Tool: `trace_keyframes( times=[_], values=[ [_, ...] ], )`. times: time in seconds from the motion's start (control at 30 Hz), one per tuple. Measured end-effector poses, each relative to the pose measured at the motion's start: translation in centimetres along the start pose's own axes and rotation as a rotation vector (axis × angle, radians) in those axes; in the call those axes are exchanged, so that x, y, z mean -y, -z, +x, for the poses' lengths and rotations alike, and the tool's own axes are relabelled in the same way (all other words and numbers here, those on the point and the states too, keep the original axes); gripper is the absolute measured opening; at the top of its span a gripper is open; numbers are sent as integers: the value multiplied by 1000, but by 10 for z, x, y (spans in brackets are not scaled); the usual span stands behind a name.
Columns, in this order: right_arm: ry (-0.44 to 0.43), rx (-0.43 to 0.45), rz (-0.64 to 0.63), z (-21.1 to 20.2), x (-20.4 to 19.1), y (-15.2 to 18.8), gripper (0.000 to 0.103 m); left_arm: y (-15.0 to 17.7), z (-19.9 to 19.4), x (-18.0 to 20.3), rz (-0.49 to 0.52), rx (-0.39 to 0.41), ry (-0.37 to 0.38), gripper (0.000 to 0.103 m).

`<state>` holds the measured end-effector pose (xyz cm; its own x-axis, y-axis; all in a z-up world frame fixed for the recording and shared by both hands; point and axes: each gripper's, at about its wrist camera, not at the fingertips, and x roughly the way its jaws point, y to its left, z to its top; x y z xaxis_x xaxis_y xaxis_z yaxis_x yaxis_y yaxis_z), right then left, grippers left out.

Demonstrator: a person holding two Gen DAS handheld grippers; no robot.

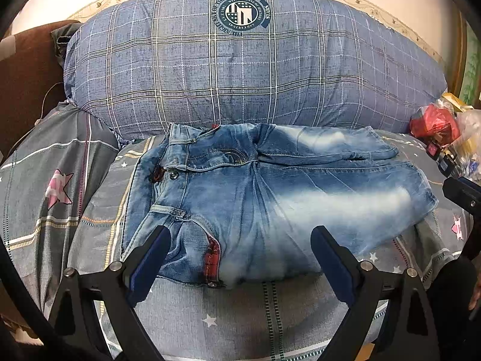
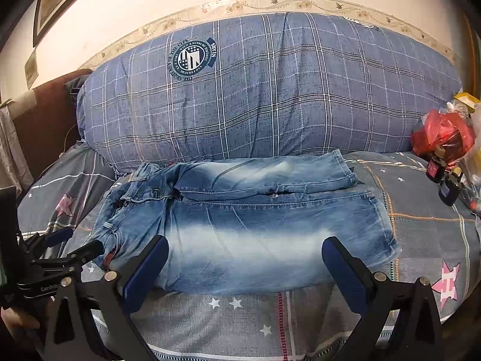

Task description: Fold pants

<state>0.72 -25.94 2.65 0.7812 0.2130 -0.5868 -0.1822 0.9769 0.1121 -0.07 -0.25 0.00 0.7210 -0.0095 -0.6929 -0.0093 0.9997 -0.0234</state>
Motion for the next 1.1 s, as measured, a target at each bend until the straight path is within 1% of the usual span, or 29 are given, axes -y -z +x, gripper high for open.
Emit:
trace_keyframes(
  times=[0.07,0.3,0.57,0.6,0.7,0.8,0.87,1.0,1.1],
  values=[
    [1,-2,0,2,0,-1,103,-3,6,-5,-4,0,3,94],
    [5,-4,0,6,2,-5,103,-3,13,-5,3,-5,-4,94],
    [6,-30,-3,24,6,-10,103,-8,28,-10,9,-32,5,94],
    [6,-33,-7,27,6,-11,103,-10,30,-11,13,-25,2,94],
    [3,-47,-10,35,11,-18,103,-14,40,-19,7,-67,6,94],
    [-2,-62,13,43,24,-28,103,-19,49,-28,-2,-110,18,94],
    [-2,-71,23,47,31,-34,103,-26,56,-35,-6,-104,27,94],
    [9,-98,39,60,51,-52,103,-43,72,-54,-29,-138,35,94],
    [23,-121,52,72,66,-67,103,-57,84,-66,-26,-167,23,94]
  ],
)
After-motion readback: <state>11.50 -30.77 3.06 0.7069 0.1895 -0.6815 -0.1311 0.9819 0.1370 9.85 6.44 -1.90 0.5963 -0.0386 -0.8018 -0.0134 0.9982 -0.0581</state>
